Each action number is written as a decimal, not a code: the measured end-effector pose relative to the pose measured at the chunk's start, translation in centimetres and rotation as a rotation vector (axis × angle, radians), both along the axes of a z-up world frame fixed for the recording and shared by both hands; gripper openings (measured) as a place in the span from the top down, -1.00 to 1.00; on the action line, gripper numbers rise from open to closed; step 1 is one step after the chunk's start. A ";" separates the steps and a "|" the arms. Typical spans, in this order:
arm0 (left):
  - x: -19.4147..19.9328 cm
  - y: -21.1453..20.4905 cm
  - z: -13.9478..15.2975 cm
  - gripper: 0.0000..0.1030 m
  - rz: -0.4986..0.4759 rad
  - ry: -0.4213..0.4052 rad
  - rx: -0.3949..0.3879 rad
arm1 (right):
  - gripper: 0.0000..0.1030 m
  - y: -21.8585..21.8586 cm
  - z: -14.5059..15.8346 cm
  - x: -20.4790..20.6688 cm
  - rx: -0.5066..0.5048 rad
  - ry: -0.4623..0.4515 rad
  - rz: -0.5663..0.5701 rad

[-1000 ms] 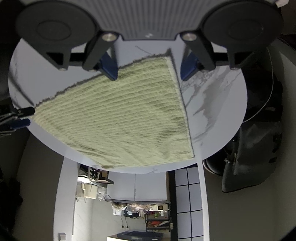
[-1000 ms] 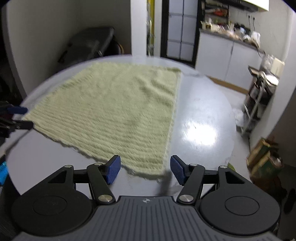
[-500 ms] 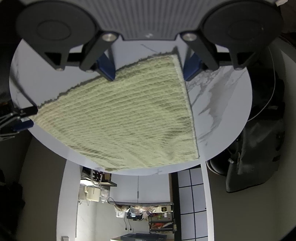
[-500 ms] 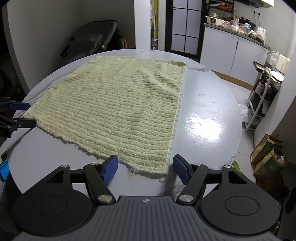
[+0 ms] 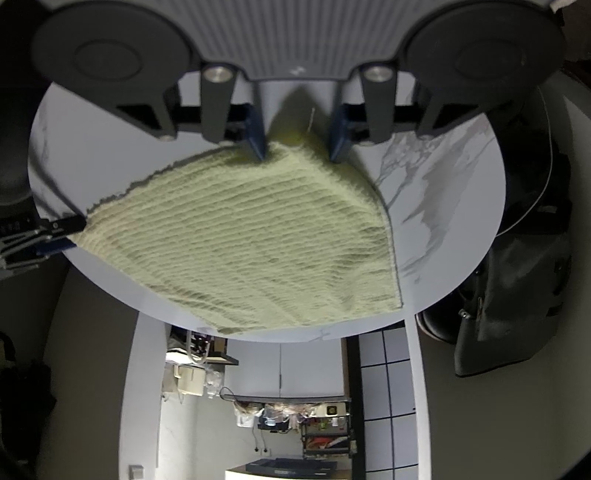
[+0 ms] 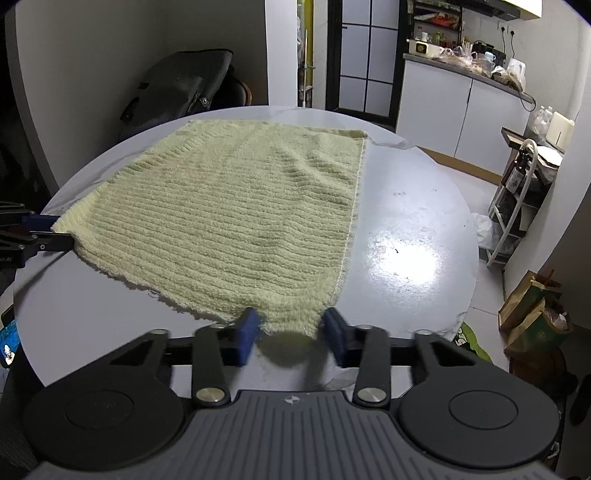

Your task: Fold towel

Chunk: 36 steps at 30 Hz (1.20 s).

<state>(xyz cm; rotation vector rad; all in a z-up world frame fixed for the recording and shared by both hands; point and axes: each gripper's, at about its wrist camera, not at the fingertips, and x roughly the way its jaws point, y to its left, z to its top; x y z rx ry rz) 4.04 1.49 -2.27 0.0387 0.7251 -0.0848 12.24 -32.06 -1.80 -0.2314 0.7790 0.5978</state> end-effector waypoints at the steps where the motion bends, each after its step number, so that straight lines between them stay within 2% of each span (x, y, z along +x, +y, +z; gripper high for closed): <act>1: -0.1 0.1 0.0 0.46 0.007 -0.001 -0.003 | 0.61 -0.1 0.0 -0.1 0.002 -0.003 0.002; 3: -0.1 0.3 0.1 0.66 0.018 -0.001 -0.013 | 0.83 -0.3 0.0 -0.1 0.009 -0.004 -0.004; 5: -0.1 0.4 0.1 0.82 0.026 0.002 -0.032 | 0.88 -0.5 0.0 -0.1 0.020 0.001 -0.009; 8: -0.1 0.4 0.1 0.91 0.033 0.003 -0.038 | 0.91 -0.5 0.0 -0.2 0.016 0.000 -0.005; 12: -0.3 0.1 0.3 0.92 0.033 0.000 -0.024 | 0.90 -0.4 0.1 -0.2 0.008 0.003 -0.007; 14: -0.4 0.0 0.3 0.71 0.035 0.005 -0.004 | 0.85 -0.4 0.1 -0.2 0.013 0.011 -0.014; 18: -0.7 0.0 0.2 0.57 0.055 0.000 0.036 | 0.79 -0.6 0.1 -0.1 0.024 0.015 -0.024; 21: -0.6 0.4 0.2 0.35 0.075 -0.004 0.036 | 0.65 -0.6 0.1 -0.1 0.028 0.017 -0.028; 27: -0.4 0.6 0.1 0.32 0.087 -0.017 0.044 | 0.60 -0.2 0.0 0.0 0.002 0.001 -0.039; 28: -0.3 0.6 0.1 0.42 0.084 -0.018 0.040 | 0.64 -0.2 0.1 0.0 0.010 0.000 -0.039; 29: -0.4 0.7 0.1 0.61 0.075 -0.018 0.029 | 0.67 -0.2 0.1 0.0 0.015 -0.003 -0.036; 31: -0.4 0.6 0.1 0.75 0.055 -0.018 0.017 | 0.90 -0.1 0.1 -0.1 0.016 -0.015 -0.024; 36: -0.6 0.3 0.1 0.86 0.032 -0.019 0.016 | 0.92 0.1 0.4 -0.5 0.008 -0.031 -0.003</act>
